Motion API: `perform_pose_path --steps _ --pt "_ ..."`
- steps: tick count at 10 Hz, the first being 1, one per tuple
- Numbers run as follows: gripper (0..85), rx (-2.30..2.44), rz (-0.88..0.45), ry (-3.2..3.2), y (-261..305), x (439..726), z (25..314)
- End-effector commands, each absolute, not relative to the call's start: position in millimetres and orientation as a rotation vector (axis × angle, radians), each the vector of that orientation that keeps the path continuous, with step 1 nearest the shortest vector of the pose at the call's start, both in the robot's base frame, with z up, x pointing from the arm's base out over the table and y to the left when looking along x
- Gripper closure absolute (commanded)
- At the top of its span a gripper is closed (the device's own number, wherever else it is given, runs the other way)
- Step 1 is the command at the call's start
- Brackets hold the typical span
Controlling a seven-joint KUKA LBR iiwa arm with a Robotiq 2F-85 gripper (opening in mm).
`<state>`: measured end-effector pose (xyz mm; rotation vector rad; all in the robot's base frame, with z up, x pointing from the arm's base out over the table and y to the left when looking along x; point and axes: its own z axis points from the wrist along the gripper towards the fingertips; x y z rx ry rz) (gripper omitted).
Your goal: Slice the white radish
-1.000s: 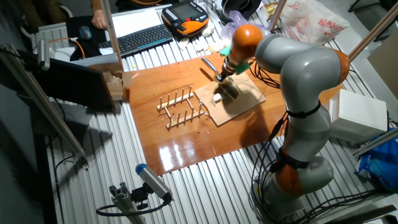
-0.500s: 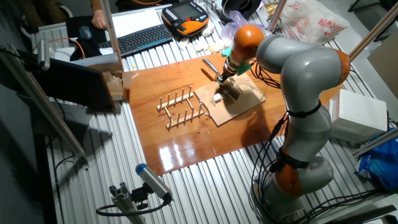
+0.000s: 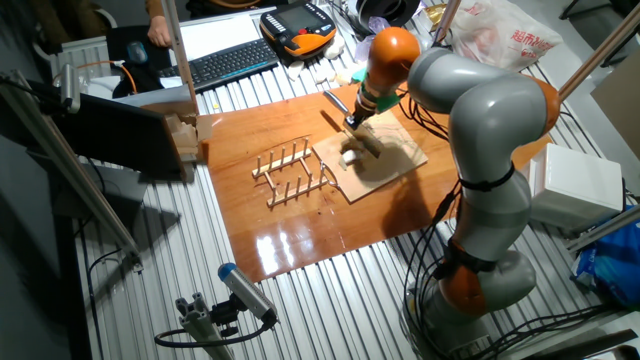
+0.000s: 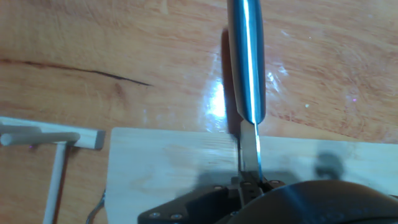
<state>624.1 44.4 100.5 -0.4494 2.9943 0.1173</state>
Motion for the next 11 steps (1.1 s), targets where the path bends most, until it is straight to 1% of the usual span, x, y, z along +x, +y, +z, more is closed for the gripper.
perform_pose_path --steps 1,4,8,10,11 --pt "85.0 -0.438 0.121 2.995 48.4 625.5 101.1" --pt "85.0 -0.405 0.115 3.026 59.2 620.2 114.8" --pt "85.0 -0.341 0.116 3.019 74.7 606.3 103.7" --pt "85.0 -0.345 0.105 3.01 72.9 607.3 103.2" --pt "85.0 -0.36 0.096 3.013 68.6 610.0 108.5"
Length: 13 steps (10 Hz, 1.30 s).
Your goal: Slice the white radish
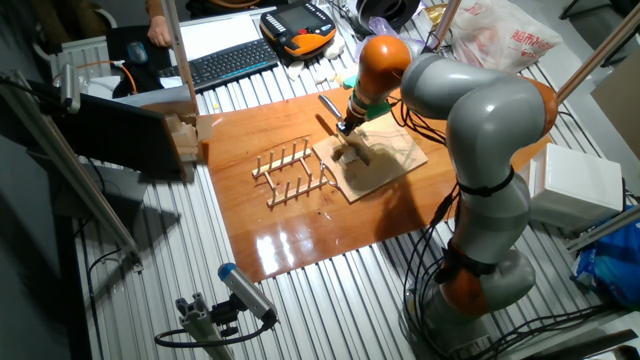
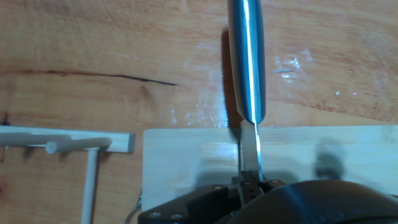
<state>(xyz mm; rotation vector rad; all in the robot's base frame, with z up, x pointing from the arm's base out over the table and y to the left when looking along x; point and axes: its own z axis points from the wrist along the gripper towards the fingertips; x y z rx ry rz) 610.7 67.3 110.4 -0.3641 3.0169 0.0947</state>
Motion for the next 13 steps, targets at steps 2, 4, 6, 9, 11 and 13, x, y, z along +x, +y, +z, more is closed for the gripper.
perform_pose_path --steps 2,4,6,9,11,13 --pt "85.0 -0.394 0.087 3.041 58.0 615.0 123.6" --pt "85.0 -0.409 0.088 3.034 51.8 612.9 118.5" --pt "85.0 -0.386 0.091 3.026 57.3 609.2 111.8" --pt "85.0 -0.424 0.066 3.032 58.1 608.3 111.7" --pt "85.0 -0.564 -0.017 3.04 59.0 610.7 108.6" --pt "85.0 -0.63 0.063 3.036 57.2 612.6 109.6"
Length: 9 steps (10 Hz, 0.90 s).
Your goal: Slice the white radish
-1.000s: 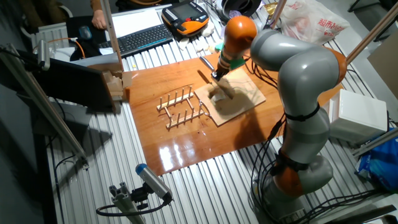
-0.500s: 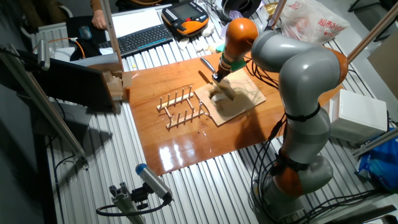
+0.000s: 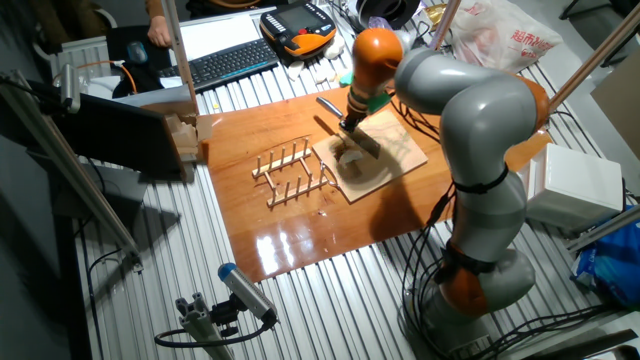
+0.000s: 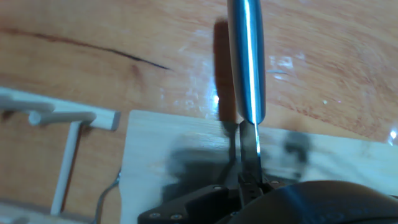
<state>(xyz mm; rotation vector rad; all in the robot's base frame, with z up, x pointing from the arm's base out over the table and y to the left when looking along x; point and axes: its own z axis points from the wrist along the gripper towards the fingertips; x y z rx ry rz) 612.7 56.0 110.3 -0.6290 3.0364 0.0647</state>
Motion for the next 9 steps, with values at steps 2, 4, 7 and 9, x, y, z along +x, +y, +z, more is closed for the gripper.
perform_pose_path --steps 2,4,7,9 --pt "85.0 -0.646 0.116 3.04 52.1 610.9 116.3" --pt "85.0 -0.683 0.076 3.038 49.8 610.0 116.0" --pt "85.0 -0.695 0.069 3.049 40.2 604.7 111.9" --pt "85.0 -0.686 0.069 3.051 42.1 601.4 108.5"
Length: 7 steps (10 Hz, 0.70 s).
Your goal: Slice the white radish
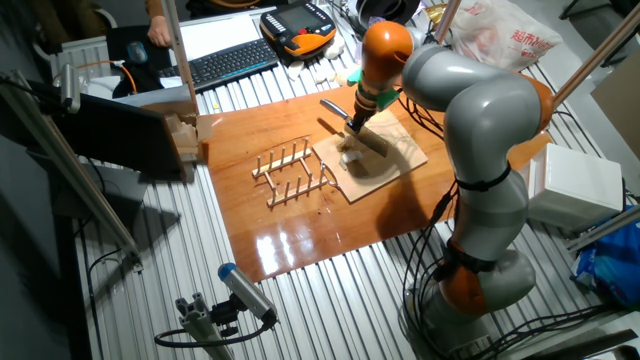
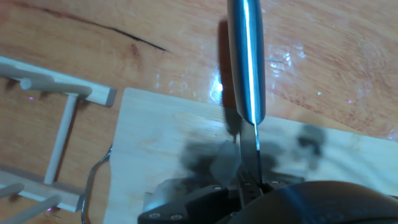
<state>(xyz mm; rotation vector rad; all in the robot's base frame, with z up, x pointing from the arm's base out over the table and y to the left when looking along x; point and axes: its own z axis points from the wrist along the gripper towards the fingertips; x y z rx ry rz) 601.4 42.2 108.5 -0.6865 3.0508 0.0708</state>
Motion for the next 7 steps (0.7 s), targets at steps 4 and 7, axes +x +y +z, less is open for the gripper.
perform_pose_path --steps 4,7 --pt "85.0 -0.689 0.076 3.035 38.0 599.3 99.8" --pt "85.0 -0.677 0.08 3.035 40.9 596.4 98.8"
